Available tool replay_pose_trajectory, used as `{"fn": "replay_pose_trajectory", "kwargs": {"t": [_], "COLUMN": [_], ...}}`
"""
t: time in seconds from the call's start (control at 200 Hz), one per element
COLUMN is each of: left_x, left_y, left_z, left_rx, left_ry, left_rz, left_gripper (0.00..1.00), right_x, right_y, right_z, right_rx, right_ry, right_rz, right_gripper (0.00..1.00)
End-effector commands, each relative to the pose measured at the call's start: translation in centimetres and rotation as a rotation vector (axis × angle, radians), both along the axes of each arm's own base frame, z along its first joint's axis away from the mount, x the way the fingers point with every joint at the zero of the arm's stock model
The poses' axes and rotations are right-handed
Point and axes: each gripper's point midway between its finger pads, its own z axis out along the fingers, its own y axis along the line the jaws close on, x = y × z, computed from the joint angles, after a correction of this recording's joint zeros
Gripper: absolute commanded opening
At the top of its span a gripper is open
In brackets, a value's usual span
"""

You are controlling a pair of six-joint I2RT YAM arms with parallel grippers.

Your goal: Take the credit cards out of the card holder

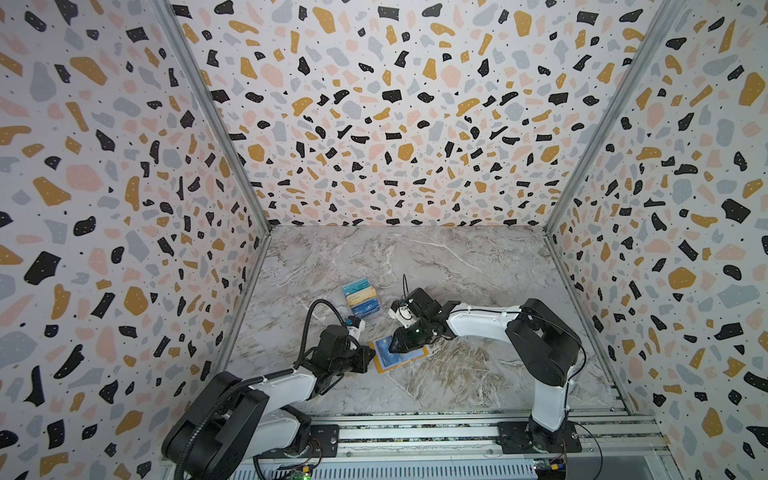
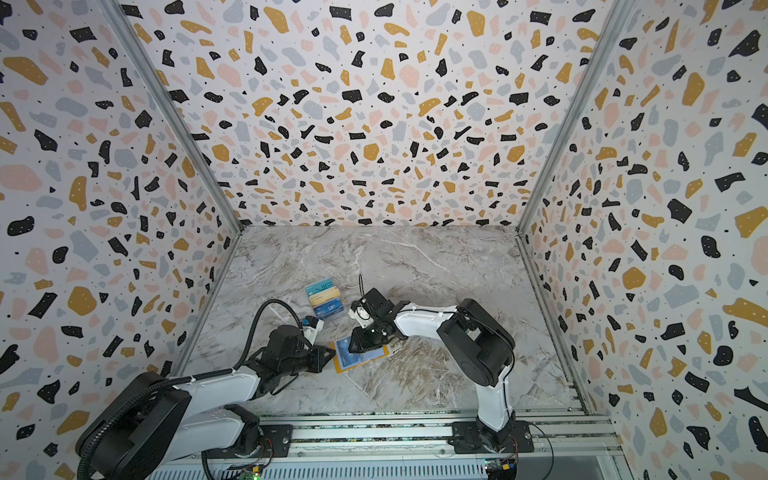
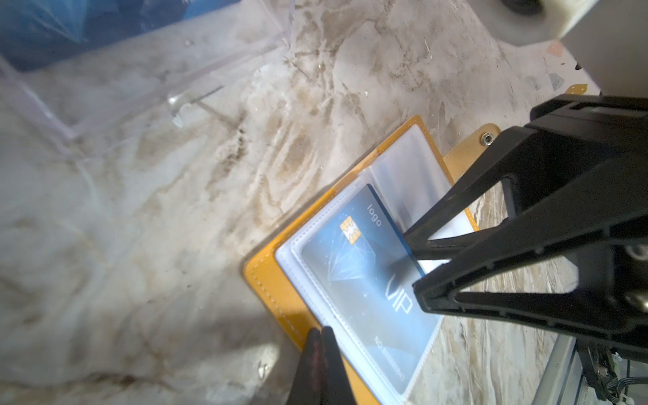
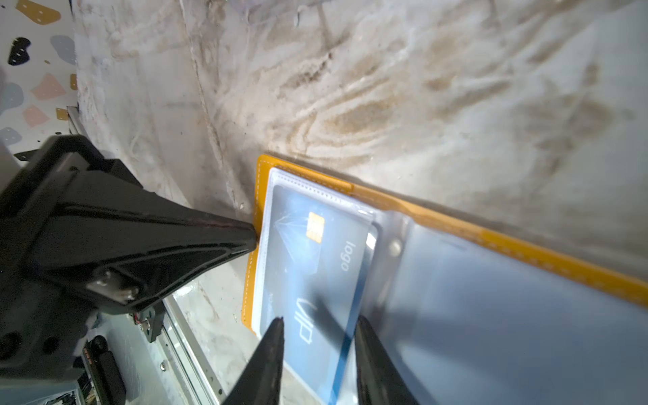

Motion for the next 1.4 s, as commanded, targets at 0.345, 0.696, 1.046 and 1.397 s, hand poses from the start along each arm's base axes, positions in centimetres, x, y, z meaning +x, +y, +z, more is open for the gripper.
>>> {"fn": "replay_pose_trajectory", "kwargs": {"t": [0.345,0.696,1.046,1.397], "left_x": [-0.9,-1.0,-0.9,-0.8], "left_y": [0.4,0.4,0.5,0.7], "left_z": [-1.7,-1.8,-2.0,-2.0], "left_rx": [0.060,0.065,0.075,0.084], "left_ry": [0.053,0.060,0.062,0.060], "left_rz": [-0.014,-0.014,-0.007,0.002], "left_gripper": [0.00,0.00,0.00,0.00], "right_x": [-1.0,-1.1,-1.5,-1.0], "right_y": [1.4,2.5,3.5,2.9], "right_z": [2.4,2.4,1.8,3.8], "right_rx": [0.203,0.245,0.240,0.297], "right_ry": [0.108,0.135,0.147,0.102], "right_rz": [0.041,0.058,0.081,0.087], "right_gripper": [0.32,0.29,0.30,0.28]}}
